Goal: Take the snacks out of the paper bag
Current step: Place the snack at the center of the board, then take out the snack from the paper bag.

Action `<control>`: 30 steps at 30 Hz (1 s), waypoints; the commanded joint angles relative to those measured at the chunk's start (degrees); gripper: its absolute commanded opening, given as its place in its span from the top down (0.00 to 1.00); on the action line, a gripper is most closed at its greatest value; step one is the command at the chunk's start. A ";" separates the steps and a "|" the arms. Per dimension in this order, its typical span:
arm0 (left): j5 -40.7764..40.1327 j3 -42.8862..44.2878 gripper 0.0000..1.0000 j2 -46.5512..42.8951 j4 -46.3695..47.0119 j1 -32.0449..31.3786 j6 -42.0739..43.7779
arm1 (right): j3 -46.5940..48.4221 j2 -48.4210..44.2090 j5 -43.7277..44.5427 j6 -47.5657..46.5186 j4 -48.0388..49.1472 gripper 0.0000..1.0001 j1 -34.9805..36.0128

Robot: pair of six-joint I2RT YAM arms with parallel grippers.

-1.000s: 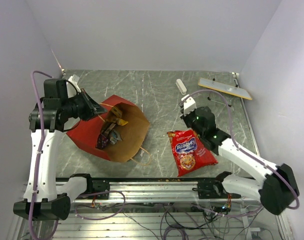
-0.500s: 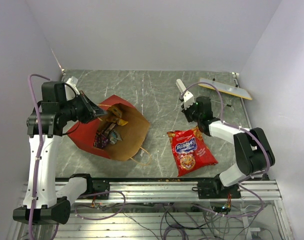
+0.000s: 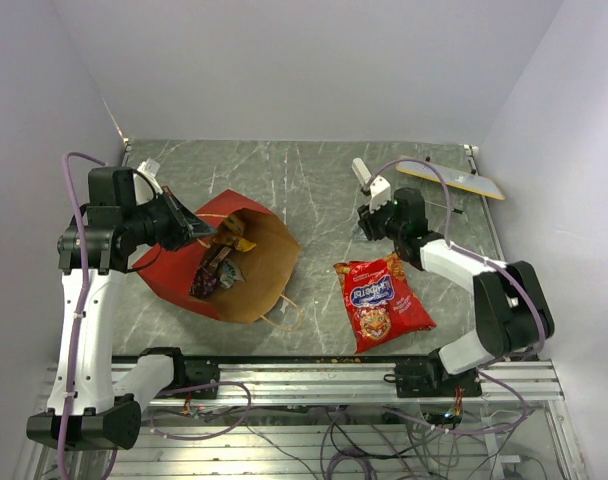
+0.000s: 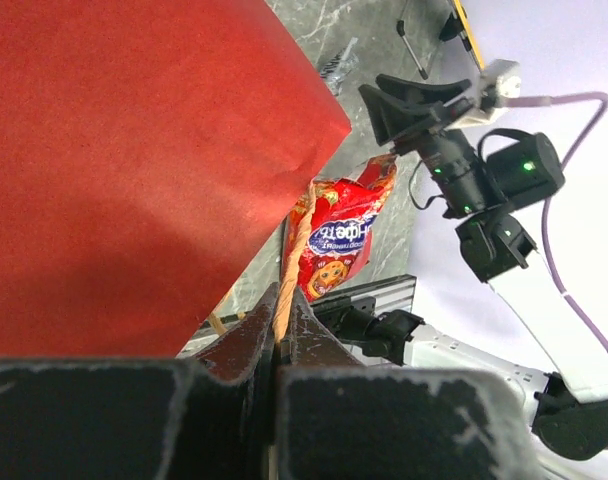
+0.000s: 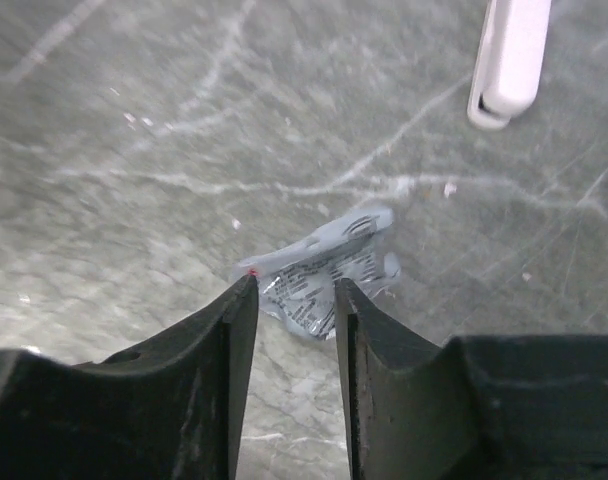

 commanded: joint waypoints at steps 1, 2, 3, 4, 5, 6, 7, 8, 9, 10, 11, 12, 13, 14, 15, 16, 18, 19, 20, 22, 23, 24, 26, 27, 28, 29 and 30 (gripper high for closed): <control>1.55 -0.93 0.93 -0.87 0.46 -0.17 0.28 | 0.04 -7.44 -5.21 2.56 -1.09 0.62 2.15; 1.46 -1.21 0.93 -1.13 0.63 -0.17 0.10 | -0.54 -8.85 -6.29 2.57 -1.11 0.60 3.41; 1.31 -1.47 0.93 -1.36 0.96 -0.17 -0.11 | -1.12 -10.19 -7.33 2.50 -0.97 0.59 4.96; 1.20 -1.74 0.93 -1.51 1.32 -0.15 -0.10 | -1.64 -11.48 -7.88 2.67 -0.72 0.58 6.73; 0.97 -1.89 0.93 -1.46 1.47 -0.14 -0.10 | -2.13 -12.78 -8.29 2.86 -0.58 0.58 8.96; 0.79 -1.86 0.93 -1.22 1.16 -0.15 -0.05 | -2.57 -13.94 -8.82 2.98 -0.43 0.57 11.86; 0.91 -1.50 0.93 -0.88 0.74 -0.16 0.15 | -3.09 -15.16 -9.43 2.92 -0.05 0.57 14.45; 0.90 -1.01 0.93 -0.60 0.47 -0.17 0.67 | -3.85 -16.46 -9.80 2.47 0.93 0.56 17.32; 0.52 -0.73 0.93 -0.46 0.21 -0.16 0.84 | -4.75 -17.83 -9.79 1.94 2.18 0.55 19.88; -0.07 -0.54 0.93 -0.49 0.06 -0.15 0.88 | -5.62 -18.84 -9.81 1.94 4.45 0.54 22.14; -0.68 -0.49 0.93 -0.63 0.08 -0.14 0.87 | -6.29 -19.94 -10.25 2.26 6.16 0.53 23.98; -1.21 -0.50 0.93 -0.93 0.09 -0.15 0.73 | -6.87 -20.28 -10.90 2.80 7.84 0.53 26.02; -1.29 -0.83 0.93 -1.20 0.38 -0.16 0.40 | -7.40 -20.33 -11.75 3.32 9.89 0.52 27.59; -1.10 -1.35 0.93 -1.56 1.01 -0.15 -0.09 | -7.79 -19.99 -12.43 3.62 11.82 0.52 29.21; -0.92 -1.86 0.93 -1.77 1.60 -0.19 -0.47 | -8.12 -19.24 -12.58 3.43 13.53 0.51 31.04; -0.86 -2.15 0.93 -1.87 1.81 -0.16 -0.71 | -8.24 -18.22 -12.69 2.32 14.88 0.50 33.01; -0.29 -1.68 0.93 -1.03 1.12 -0.15 -0.59 | -5.61 -14.96 -12.58 -2.48 14.11 0.49 36.48; 0.12 -1.08 0.93 -0.53 0.79 -0.16 -0.02 | -3.91 -13.10 -12.72 -6.29 12.77 0.49 37.94; -0.37 -0.37 0.93 -0.08 0.15 -0.15 0.79 | -2.14 -10.91 -12.64 -10.03 11.36 0.49 39.08; -2.28 0.25 0.93 0.33 -1.00 -0.15 1.71 | 1.55 -6.25 -12.45 -17.87 8.66 0.49 40.78; -2.91 0.47 0.93 0.42 -1.46 -0.17 1.69 | 3.66 -3.96 -12.10 -21.00 6.91 0.49 41.46; -2.68 0.66 0.93 0.51 -1.91 -0.22 1.48 | 5.44 -1.51 -11.47 -23.37 5.84 0.49 41.81; -1.63 0.37 0.93 0.41 -1.47 -0.16 0.43 | 7.99 2.37 -11.15 -26.27 5.46 0.49 42.16; -1.34 0.42 0.93 0.32 -1.49 -0.15 -0.01 | 8.81 4.14 -11.13 -27.68 5.96 0.49 42.29; -1.59 0.69 0.93 0.32 -1.97 -0.14 0.09 | 9.77 6.41 -11.35 -28.74 6.24 0.49 42.44; -2.04 1.15 0.93 0.47 -2.84 -0.19 0.46 | 10.84 8.12 -11.58 -30.23 5.88 0.49 42.68; -2.30 1.62 0.93 0.79 -3.64 -0.15 0.85 | 12.14 9.88 -11.52 -31.62 5.15 0.49 42.93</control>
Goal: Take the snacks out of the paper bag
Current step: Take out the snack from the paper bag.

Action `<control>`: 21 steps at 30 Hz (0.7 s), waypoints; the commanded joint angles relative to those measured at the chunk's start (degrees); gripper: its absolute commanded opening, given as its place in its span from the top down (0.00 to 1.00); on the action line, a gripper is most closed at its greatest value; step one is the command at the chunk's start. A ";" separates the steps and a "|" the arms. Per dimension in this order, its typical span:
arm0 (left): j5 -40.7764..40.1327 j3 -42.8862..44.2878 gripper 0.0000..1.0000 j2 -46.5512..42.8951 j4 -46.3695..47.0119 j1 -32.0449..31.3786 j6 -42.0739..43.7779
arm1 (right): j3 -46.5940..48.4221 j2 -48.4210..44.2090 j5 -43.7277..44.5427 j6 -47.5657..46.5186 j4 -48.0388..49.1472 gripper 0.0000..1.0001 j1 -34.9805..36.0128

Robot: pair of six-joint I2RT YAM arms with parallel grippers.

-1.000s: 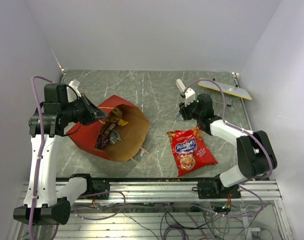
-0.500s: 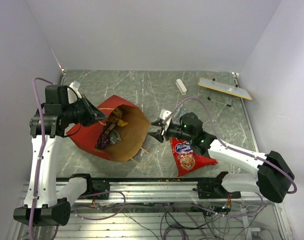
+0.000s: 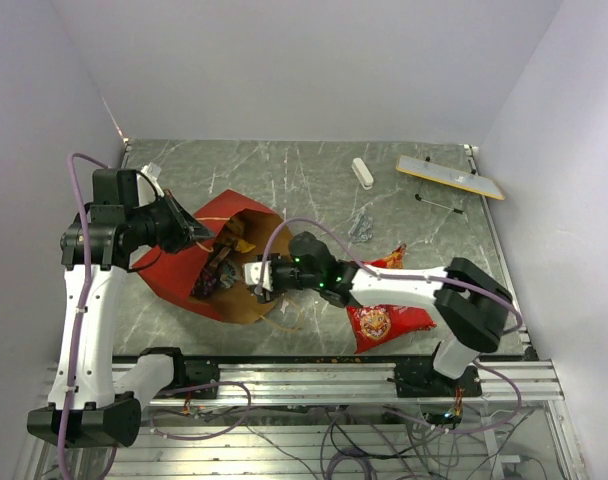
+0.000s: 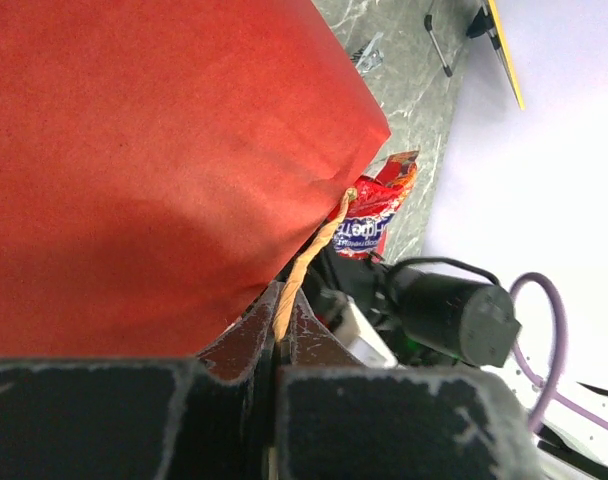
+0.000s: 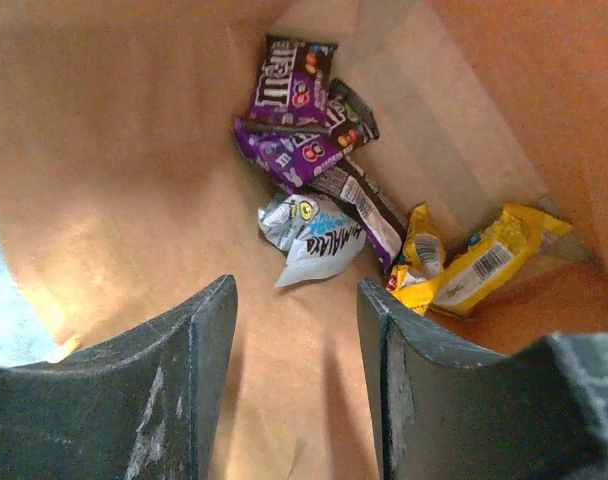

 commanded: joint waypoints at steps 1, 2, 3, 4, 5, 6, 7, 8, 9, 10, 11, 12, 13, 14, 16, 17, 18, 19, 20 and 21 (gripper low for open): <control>-0.99 3.32 0.93 0.32 -3.20 -0.15 0.83 | 4.22 6.63 0.37 -10.65 -2.75 0.49 0.93; -0.91 3.66 0.93 0.62 -3.72 -0.19 1.18 | 6.31 8.08 0.46 -11.56 -3.38 0.49 1.12; -1.09 4.23 0.93 0.97 -4.24 -0.19 1.51 | 7.30 9.37 0.62 -12.18 -3.70 0.49 1.30; -1.28 4.77 0.93 1.30 -4.74 -0.15 1.82 | 7.78 10.53 0.88 -12.66 -3.51 0.49 1.46; -1.43 5.32 0.93 1.59 -5.01 -0.14 2.14 | 8.44 11.81 1.31 -13.17 -3.41 0.49 1.64; -1.55 5.85 0.93 1.94 -5.30 -0.14 2.34 | 8.95 12.93 1.92 -13.68 -3.69 0.49 1.89; -1.59 6.33 0.93 2.18 -5.53 -0.14 2.52 | 9.69 14.01 2.69 -14.48 -4.31 0.49 2.13; -1.65 6.68 0.93 2.29 -5.61 -0.14 2.67 | 10.96 15.12 3.90 -14.94 -4.56 0.49 2.40; -1.69 6.88 0.93 2.41 -5.61 -0.15 2.68 | 11.87 16.37 6.09 -14.86 -4.28 0.49 2.56; -1.71 7.01 0.93 2.37 -5.61 -0.14 2.69 | 12.73 17.59 7.94 -14.77 -4.07 0.50 2.73; -1.63 6.98 0.93 2.41 -5.61 -0.18 2.68 | 13.55 18.63 9.58 -14.89 -4.01 0.51 2.77; -1.45 6.92 0.93 2.44 -5.47 -0.15 2.61 | 14.16 19.51 11.14 -15.06 -3.89 0.51 2.87; -1.36 6.87 0.93 2.55 -5.47 -0.14 2.60 | 14.52 20.26 12.08 -15.40 -3.61 0.52 2.88; -1.27 6.81 0.93 2.52 -5.43 -0.20 2.66 | 14.85 20.88 13.25 -15.71 -3.20 0.52 2.88; -1.32 6.90 0.93 2.72 -5.33 -0.15 2.85 | 15.44 21.72 14.51 -15.99 -2.61 0.55 2.94; -1.41 7.02 0.93 2.80 -5.58 -0.17 2.94 | 15.74 21.83 15.03 -16.19 -2.52 0.56 2.93; -1.43 7.16 0.93 2.96 -5.67 -0.16 3.13 | 16.22 23.10 15.47 -15.99 -2.56 0.59 2.93; -1.43 7.28 0.93 3.02 -5.76 -0.15 3.26 | 16.60 23.84 15.74 -15.74 -2.59 0.62 2.94; -1.51 7.37 0.93 3.03 -5.86 -0.17 3.37 | 16.91 24.12 16.02 -15.34 -2.53 0.65 2.90; -1.65 7.47 0.93 3.01 -5.95 -0.15 3.46 | 17.10 24.24 16.22 -14.85 -2.37 0.68 2.92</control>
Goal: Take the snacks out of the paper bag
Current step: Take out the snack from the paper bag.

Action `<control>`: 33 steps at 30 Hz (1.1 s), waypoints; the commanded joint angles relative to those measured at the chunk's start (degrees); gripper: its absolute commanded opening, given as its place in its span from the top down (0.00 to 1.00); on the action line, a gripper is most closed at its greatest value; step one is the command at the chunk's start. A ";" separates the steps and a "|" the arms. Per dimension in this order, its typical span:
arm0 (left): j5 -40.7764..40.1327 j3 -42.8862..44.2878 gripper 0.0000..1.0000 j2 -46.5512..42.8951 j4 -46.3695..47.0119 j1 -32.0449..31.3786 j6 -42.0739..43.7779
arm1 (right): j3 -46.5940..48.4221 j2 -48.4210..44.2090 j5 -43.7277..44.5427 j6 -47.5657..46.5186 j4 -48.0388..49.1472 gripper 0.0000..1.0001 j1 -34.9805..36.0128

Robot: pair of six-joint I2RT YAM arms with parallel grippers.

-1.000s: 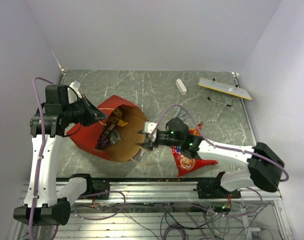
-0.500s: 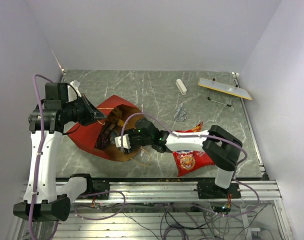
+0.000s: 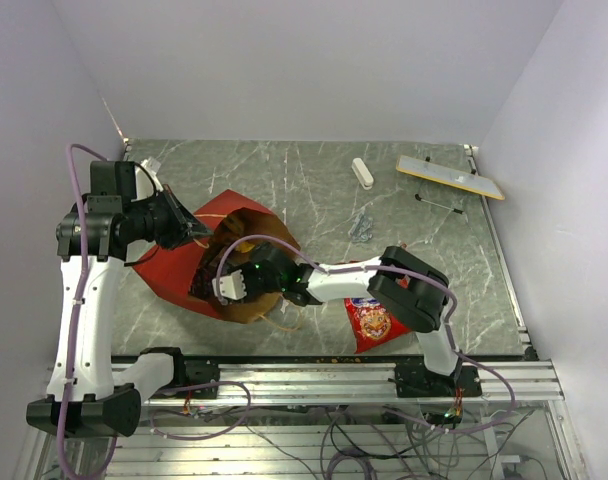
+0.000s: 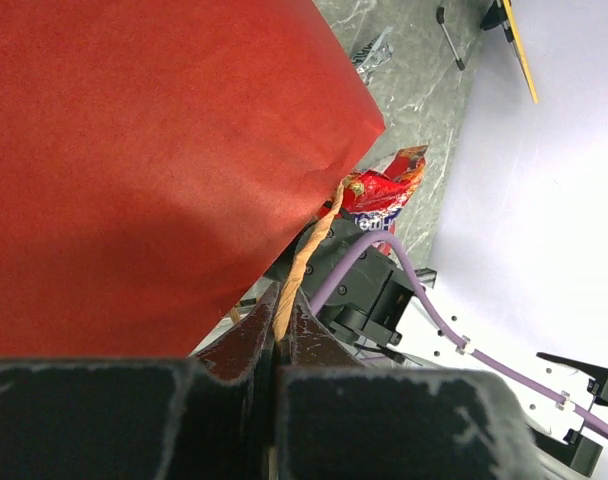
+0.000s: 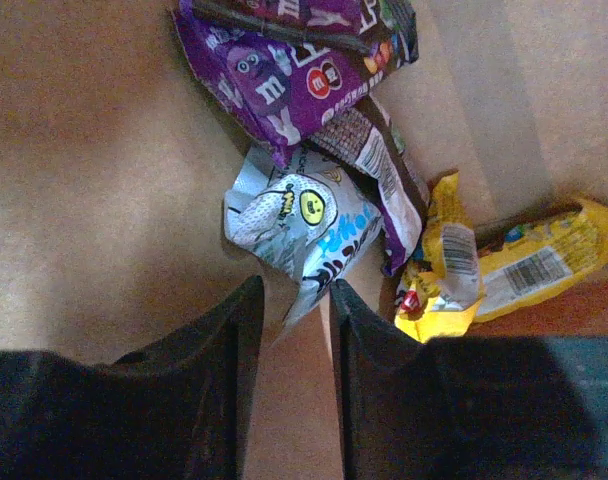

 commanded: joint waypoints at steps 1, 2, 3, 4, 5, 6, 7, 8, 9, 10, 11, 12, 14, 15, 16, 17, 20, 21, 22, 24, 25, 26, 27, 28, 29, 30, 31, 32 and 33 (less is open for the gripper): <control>-1.05 1.95 0.93 -0.03 -0.98 -0.14 1.26 | 2.24 1.56 3.05 0.94 1.65 0.73 0.12; -1.02 1.82 0.93 -0.06 -0.88 -0.17 1.25 | 2.33 1.33 2.98 1.64 1.95 0.78 0.16; -1.00 1.63 0.93 -0.17 -0.63 -0.16 1.24 | 2.10 1.00 2.94 2.61 2.52 0.84 0.16; -0.95 1.51 0.93 -0.10 -0.46 -0.21 1.37 | 1.86 0.53 3.09 3.48 2.99 0.89 0.19; -0.93 1.50 0.93 0.00 -0.56 -0.17 1.45 | 1.71 0.04 3.42 4.24 3.20 0.93 0.19; -0.86 1.60 0.93 0.24 -0.72 -0.21 1.58 | 1.64 -0.13 3.85 5.05 3.16 0.96 0.28; -0.69 1.77 0.93 0.42 -0.71 -0.20 1.72 | 1.48 -1.47 4.22 5.86 3.18 0.99 0.34; -0.77 1.96 0.93 0.47 -0.74 -0.17 1.76 | 0.80 -2.66 4.48 6.70 3.41 1.00 0.31; -1.17 2.20 0.93 0.44 -0.71 -0.18 1.79 | 0.32 -3.76 4.42 7.28 3.37 1.00 0.27; -1.50 2.27 0.93 0.29 -0.57 -0.19 1.75 | -0.05 -4.95 3.87 7.49 2.72 1.00 0.31; -1.77 2.32 0.93 0.08 -0.23 -0.15 1.62 | -0.23 -6.10 3.16 7.59 1.59 1.00 0.34; -1.81 2.10 0.93 -0.10 0.16 -0.17 1.45 | -0.46 -7.47 2.59 7.77 0.35 1.00 0.29; -1.34 1.50 0.93 -0.24 0.82 -0.17 1.26 | -1.20 -10.18 2.19 8.78 -1.27 1.00 0.31; -1.04 1.28 0.93 -0.15 0.82 -0.17 1.10 | -1.66 -11.70 2.48 9.62 -1.79 1.00 0.34; -0.70 1.23 0.93 0.10 0.69 -0.15 1.16 | -2.09 -13.14 2.55 10.45 -2.83 1.00 0.28; -0.62 1.19 0.93 0.08 0.70 -0.14 1.27 | -2.68 -14.82 2.67 11.03 -3.21 1.00 0.34; -2.28 1.00 0.93 -0.49 1.66 -0.14 1.85 | -4.78 -21.14 2.52 11.16 -5.90 1.00 0.34; -2.61 1.13 0.93 -0.44 1.68 -0.14 2.00 | -5.30 -22.98 2.55 10.97 -7.51 1.00 0.33; -2.55 1.07 0.93 -0.36 1.87 -0.17 2.03 | -5.79 -25.23 2.84 10.91 -8.82 1.00 0.34; -1.90 0.68 0.93 -0.01 2.60 -0.17 1.99 | -7.21 -29.77 4.41 10.59 -11.06 1.00 0.20; -1.62 0.62 0.93 0.13 2.98 -0.15 2.04 | -8.23 -32.16 5.53 10.22 -11.62 1.00 0.13; -1.75 0.91 0.93 0.38 2.98 -0.15 2.49 | -9.05 -34.28 6.54 9.78 -12.28 1.00 0.04; -2.68 1.50 0.93 0.63 2.46 -0.14 3.23 | -9.81 -36.45 7.56 9.44 -12.92 1.00 -0.14; -3.60 2.16 0.93 0.92 1.80 -0.14 4.18 | -10.02 -38.51 8.29 9.23 -13.71 1.00 -0.43; -4.59 2.81 0.93 1.22 1.09 -0.21 5.01 | -10.04 -40.17 8.89 9.12 -14.67 1.00 -0.85; -5.39 3.34 0.93 1.52 0.34 -0.17 5.83 | -10.09 -41.75 9.39 9.27 -15.43 1.00 -1.45; -5.80 3.80 0.93 1.84 -0.10 -0.15 6.46 | -10.11 -43.34 9.83 9.46 -16.31 1.00 -2.09; -5.98 4.01 0.93 2.13 -0.11 -0.15 6.79 | -10.09 -44.77 10.09 9.78 -17.16 1.00 -2.90; -5.88 4.00 0.93 2.28 0.11 -0.17 6.92 | -10.11 -46.29 10.46 10.19 -17.66 1.00 -4.33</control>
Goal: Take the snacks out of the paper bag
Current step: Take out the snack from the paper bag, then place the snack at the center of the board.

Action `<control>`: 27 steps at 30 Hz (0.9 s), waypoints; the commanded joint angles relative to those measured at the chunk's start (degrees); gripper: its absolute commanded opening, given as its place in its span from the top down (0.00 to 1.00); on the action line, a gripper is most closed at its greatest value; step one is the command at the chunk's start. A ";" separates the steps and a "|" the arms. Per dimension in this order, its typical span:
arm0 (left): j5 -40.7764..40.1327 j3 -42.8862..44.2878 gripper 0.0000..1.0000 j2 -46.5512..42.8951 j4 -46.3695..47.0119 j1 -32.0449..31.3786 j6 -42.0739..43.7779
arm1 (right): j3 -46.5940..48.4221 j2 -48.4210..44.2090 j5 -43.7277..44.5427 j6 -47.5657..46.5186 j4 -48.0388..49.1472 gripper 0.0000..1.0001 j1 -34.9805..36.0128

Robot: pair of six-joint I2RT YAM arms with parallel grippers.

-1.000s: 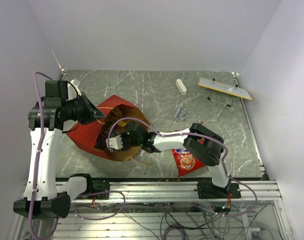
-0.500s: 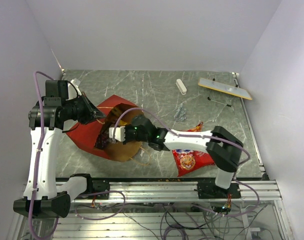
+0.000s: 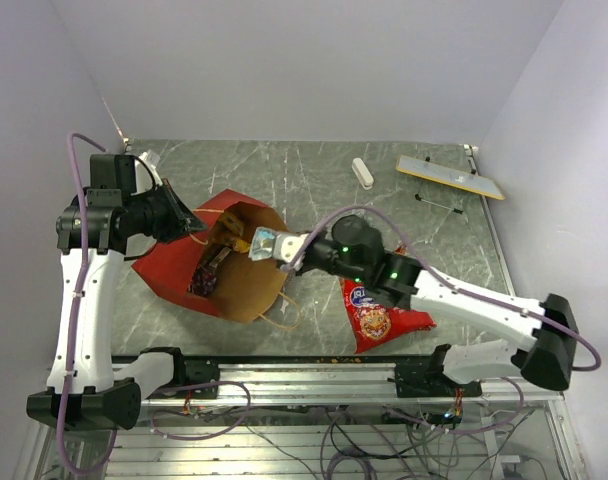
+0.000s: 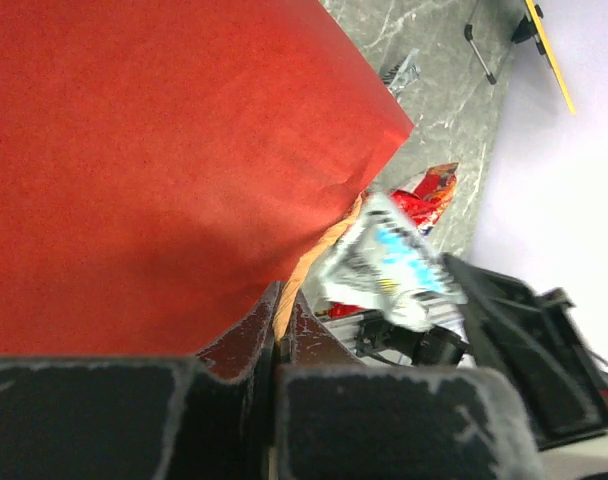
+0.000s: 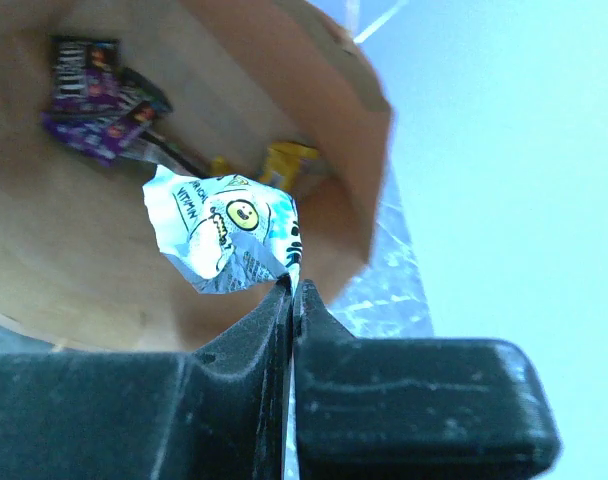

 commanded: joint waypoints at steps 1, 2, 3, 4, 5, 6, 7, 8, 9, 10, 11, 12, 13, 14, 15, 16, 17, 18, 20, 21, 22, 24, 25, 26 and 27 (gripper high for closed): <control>-2.59 2.29 0.93 0.68 0.20 -0.15 3.18 | -1.37 -6.40 3.69 1.01 -4.31 1.00 -4.25; -2.49 1.93 0.93 0.69 0.68 -0.14 2.98 | -2.53 -7.91 3.95 1.64 -4.25 1.00 -5.70; -2.27 1.54 0.93 0.70 1.23 -0.14 2.81 | -3.21 -9.19 4.27 2.36 -4.01 1.00 -7.14; -2.26 1.36 0.93 0.82 1.43 -0.14 2.90 | -3.84 -10.28 5.55 3.39 -3.57 1.00 -8.72; -2.34 1.54 0.93 1.13 1.35 -0.14 3.16 | -4.53 -11.06 7.60 4.45 -3.04 1.00 -9.99; -2.50 1.96 0.93 1.53 1.00 -0.14 3.66 | -5.25 -11.41 10.09 5.61 -2.25 1.00 -11.15; -2.95 2.53 0.93 1.83 0.35 -0.14 4.26 | -6.01 -11.46 13.14 6.54 -1.31 1.00 -12.02; -3.44 3.06 0.93 2.07 -0.32 -0.19 4.87 | -6.78 -11.26 15.73 7.78 -0.34 1.00 -12.76; -3.75 3.46 0.93 2.19 -0.74 -0.17 5.48 | -7.48 -10.83 17.53 8.64 0.53 1.00 -13.66; -4.08 3.68 0.93 2.15 -1.03 -0.15 5.77 | -8.10 -9.62 18.70 9.43 1.12 1.00 -14.67; -4.12 3.67 0.93 2.11 -1.17 -0.14 5.92 | -8.33 -8.50 19.49 10.34 1.14 1.00 -15.75; -4.05 3.59 0.93 2.06 -1.21 -0.12 5.89 | -8.23 -7.17 20.66 11.63 0.91 1.00 -16.96; -3.82 3.55 0.93 2.11 -1.30 -0.14 5.89 | -7.98 -5.78 21.41 13.26 0.88 1.00 -18.16; -3.20 3.61 0.93 2.17 -1.45 -0.14 5.89 | -7.66 -4.30 21.19 15.13 0.72 1.00 -19.69; -2.82 3.63 0.93 2.20 -1.56 -0.14 5.93 | -7.16 -2.54 19.90 16.58 0.58 1.00 -21.15; -2.52 3.40 0.93 2.09 -1.30 -0.14 5.76 | -6.82 -0.80 18.62 17.61 1.02 1.00 -22.57; -2.41 3.00 0.93 1.90 -1.06 -0.15 5.56 | -6.76 0.99 17.80 18.11 2.02 1.00 -23.49; -2.13 2.61 0.93 1.54 -0.62 -0.14 5.36 | -6.33 3.16 17.62 18.35 3.23 1.00 -24.04; -1.37 2.30 0.93 1.45 -0.52 -0.15 5.16 | -4.47 7.99 17.47 18.40 3.93 1.00 -24.76; -1.03 2.46 0.93 1.56 -0.67 -0.15 5.06 | -3.16 10.36 17.31 18.01 3.65 1.00 -24.95; -0.64 2.71 0.93 1.70 -0.73 -0.19 5.14 | -2.02 12.53 17.01 17.34 3.36 1.00 -25.00; -0.18 3.00 0.93 1.79 -0.70 -0.19 5.11 | 0.62 17.13 16.92 16.83 3.24 1.00 -25.11; -0.09 3.02 0.93 1.79 -0.60 -0.17 5.09 | 1.66 18.23 16.66 16.55 3.43 1.00 -25.17; -0.12 2.97 0.93 1.78 -0.56 -0.21 5.00 | 2.21 20.32 16.63 15.59 3.76 1.00 -25.17; -0.05 2.94 0.93 1.83 -0.53 -0.21 4.91 | 2.55 21.68 16.60 14.95 4.07 1.00 -25.17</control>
